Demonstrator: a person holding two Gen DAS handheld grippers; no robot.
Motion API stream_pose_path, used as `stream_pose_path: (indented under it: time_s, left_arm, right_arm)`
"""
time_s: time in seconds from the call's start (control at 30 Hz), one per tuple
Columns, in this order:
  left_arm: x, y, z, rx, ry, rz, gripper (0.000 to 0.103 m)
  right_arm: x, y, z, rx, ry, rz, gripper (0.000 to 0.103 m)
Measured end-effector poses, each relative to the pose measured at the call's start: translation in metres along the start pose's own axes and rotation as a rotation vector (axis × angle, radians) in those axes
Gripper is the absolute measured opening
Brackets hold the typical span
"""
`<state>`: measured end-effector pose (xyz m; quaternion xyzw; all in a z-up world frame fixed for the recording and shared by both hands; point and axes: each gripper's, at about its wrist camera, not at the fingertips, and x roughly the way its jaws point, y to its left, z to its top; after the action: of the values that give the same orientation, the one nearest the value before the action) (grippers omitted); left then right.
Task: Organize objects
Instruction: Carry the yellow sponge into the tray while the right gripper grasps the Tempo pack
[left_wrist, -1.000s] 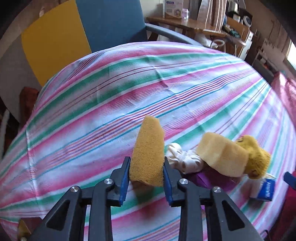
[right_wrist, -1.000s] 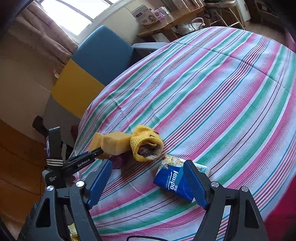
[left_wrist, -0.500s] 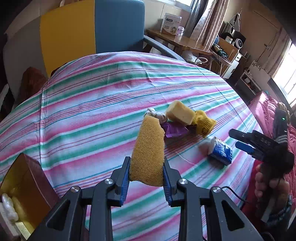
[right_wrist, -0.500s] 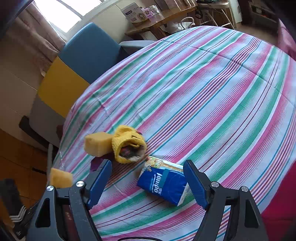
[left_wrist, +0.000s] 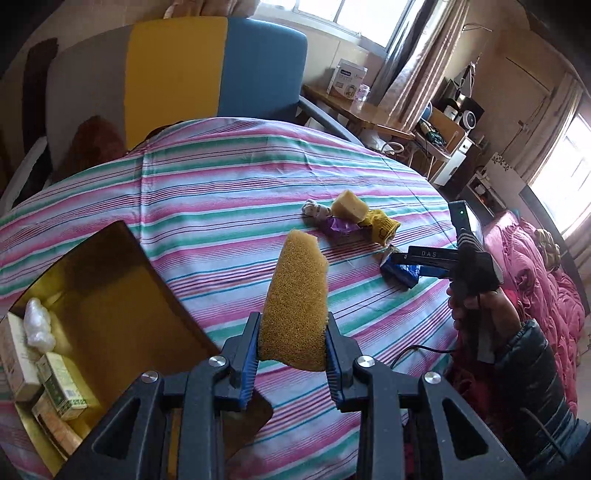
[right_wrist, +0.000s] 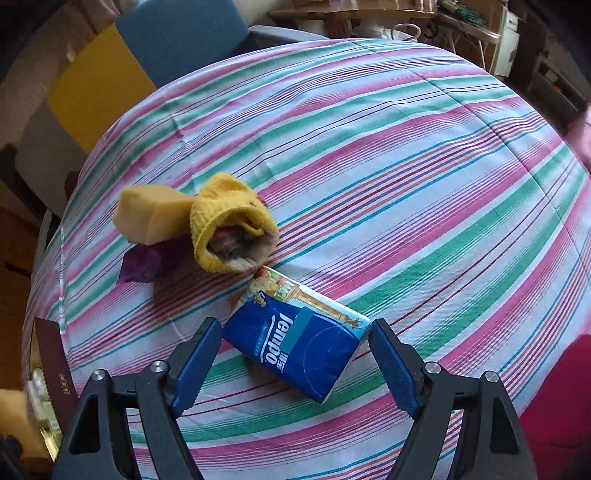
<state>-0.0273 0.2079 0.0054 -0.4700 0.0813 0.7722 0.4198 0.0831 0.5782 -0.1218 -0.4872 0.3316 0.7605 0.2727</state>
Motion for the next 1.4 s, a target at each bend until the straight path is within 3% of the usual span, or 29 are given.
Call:
stream_pose_path:
  time_s: [0.2,0.3,0.43,0.53,0.63,0.83,1.07,1.17,1.27,1.4]
  left_arm:
    - [-0.057,0.072,-0.039,-0.164,-0.061,0.074,0.031]
    - [-0.085,0.109,-0.063,-0.266,-0.085,0.132,0.031]
    - [-0.123,0.154,-0.098,-0.399,-0.123,0.203,0.031]
    - [-0.136,0.180,-0.119,-0.488,-0.139,0.214,0.031]
    - [-0.131,0.189,-0.126,-0.536,-0.134,0.210,0.031]
    - [-0.095,0.173,-0.116,-0.478,-0.067,0.165,0.031]
    - [-0.044,0.166,-0.104,-0.474,0.023,0.138,0.031]
    - [-0.027,0.166,-0.107,-0.477,0.080,0.202,0.031]
    - [-0.016,0.174,-0.114,-0.527,0.121,0.218,0.031]
    - [-0.017,0.177,-0.117,-0.537,0.101,0.267,0.033]
  right_arm:
    - [0.012,0.011,-0.006,-0.060,0.060,-0.039,0.078]
    - [0.010,0.012,-0.006,-0.063,0.052,-0.063,0.077]
    - [0.008,0.011,-0.005,-0.073,0.035,-0.145,0.083]
    - [0.009,0.015,-0.005,-0.106,0.025,-0.186,0.084]
    - [0.012,0.022,-0.006,-0.155,0.016,-0.222,0.081]
    - [0.007,0.024,-0.007,-0.191,-0.009,-0.231,0.065]
    - [0.009,0.032,-0.003,-0.191,-0.020,-0.212,0.063]
    - [0.008,0.038,-0.005,-0.188,-0.029,-0.201,0.063]
    - [0.005,0.040,-0.005,-0.190,-0.038,-0.194,0.063]
    - [0.001,0.039,-0.006,-0.194,-0.052,-0.184,0.063]
